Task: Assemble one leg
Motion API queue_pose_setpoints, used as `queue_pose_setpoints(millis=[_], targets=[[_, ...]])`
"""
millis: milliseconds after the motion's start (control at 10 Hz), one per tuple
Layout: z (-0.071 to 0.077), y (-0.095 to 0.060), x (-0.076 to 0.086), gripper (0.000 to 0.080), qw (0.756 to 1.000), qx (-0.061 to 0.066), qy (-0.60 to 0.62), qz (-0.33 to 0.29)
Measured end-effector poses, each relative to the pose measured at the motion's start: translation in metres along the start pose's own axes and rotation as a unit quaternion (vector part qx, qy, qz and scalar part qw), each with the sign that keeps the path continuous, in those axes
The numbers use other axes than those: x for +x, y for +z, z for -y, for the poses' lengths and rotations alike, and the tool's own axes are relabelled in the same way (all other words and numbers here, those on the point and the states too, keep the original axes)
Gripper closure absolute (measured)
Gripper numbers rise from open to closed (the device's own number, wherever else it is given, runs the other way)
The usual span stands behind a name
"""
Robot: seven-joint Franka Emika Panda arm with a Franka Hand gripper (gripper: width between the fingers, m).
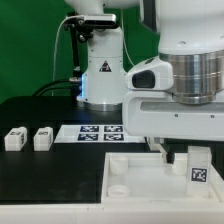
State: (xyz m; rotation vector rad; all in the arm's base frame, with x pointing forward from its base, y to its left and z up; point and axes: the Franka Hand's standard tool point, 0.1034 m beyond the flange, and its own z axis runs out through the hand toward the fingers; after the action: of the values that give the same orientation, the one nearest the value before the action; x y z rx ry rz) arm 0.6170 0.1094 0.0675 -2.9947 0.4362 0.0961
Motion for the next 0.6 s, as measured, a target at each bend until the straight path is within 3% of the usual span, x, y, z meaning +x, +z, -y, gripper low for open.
queue_pose_setpoints(millis=[100,300,400,500,600], targets=[[0.0005,0.0003,-0.0003,0.015,1.0,0.001,0.011,0.0],[0.0001,0.0003,-0.0001,0.0383,1.0,0.001,0.011,0.0],[0.0001,0.0003,-0.0001,0.0383,1.0,0.001,0.011,0.0],[0.0001,0.0003,-0.0001,0.0509,1.0,0.001,0.011,0.0],[0.0001,0.0003,-0.0001,0.0509,1.0,0.001,0.011,0.0]])
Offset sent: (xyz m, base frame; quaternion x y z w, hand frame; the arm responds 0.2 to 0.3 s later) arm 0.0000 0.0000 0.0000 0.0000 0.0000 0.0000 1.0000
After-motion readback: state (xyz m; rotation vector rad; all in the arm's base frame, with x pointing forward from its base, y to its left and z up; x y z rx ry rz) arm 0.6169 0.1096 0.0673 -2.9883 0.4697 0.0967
